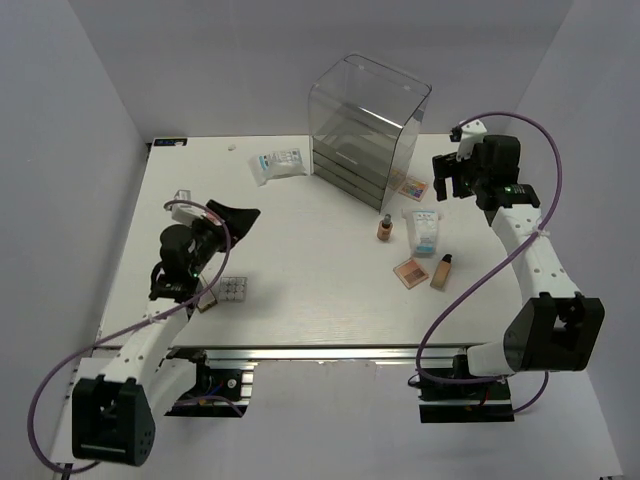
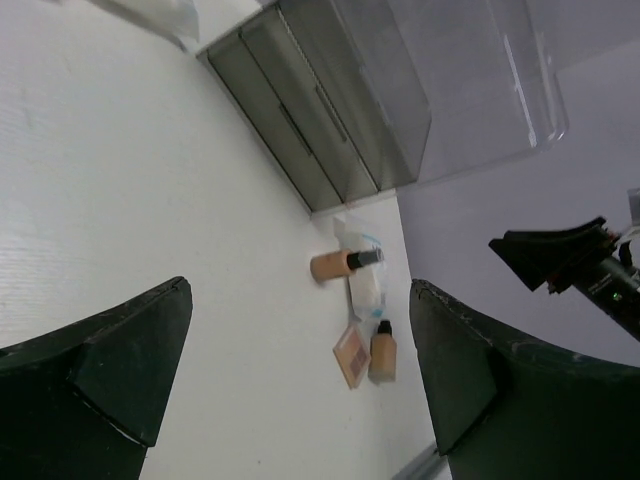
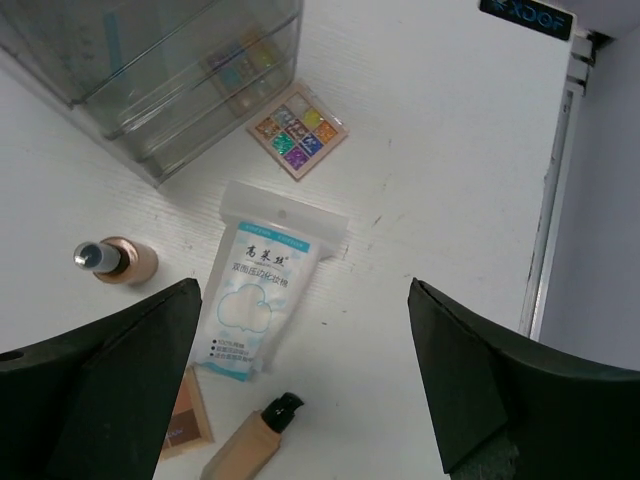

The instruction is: Organize the makeup

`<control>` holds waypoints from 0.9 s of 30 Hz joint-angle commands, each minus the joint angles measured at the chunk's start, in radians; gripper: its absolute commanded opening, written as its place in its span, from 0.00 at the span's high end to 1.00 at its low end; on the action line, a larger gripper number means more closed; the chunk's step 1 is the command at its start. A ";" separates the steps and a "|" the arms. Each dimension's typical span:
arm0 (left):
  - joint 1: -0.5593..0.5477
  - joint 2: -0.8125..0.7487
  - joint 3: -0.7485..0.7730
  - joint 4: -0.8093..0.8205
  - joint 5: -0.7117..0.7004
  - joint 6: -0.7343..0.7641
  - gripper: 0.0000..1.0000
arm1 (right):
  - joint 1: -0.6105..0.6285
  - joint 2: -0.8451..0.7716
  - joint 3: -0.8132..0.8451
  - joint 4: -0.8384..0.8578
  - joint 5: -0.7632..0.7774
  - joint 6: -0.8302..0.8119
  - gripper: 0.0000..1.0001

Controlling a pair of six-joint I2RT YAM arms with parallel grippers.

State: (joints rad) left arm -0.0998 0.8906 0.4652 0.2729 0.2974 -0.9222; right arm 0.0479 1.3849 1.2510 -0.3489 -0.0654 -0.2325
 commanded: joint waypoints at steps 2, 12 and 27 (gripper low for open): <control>-0.096 0.163 0.070 0.130 0.020 -0.029 0.02 | 0.007 0.012 0.097 -0.109 -0.271 -0.209 0.11; -0.242 0.579 0.248 0.440 0.012 -0.176 0.70 | 0.177 -0.099 0.059 -0.294 -0.648 -0.614 0.24; -0.336 1.218 0.815 0.606 -0.083 -0.326 0.36 | 0.262 -0.233 -0.061 0.082 -0.567 -0.271 0.24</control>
State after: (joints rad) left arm -0.4358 2.0789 1.1942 0.8192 0.2592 -1.2228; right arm 0.3141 1.1690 1.1881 -0.3573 -0.6380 -0.5728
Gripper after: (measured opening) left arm 0.643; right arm 0.759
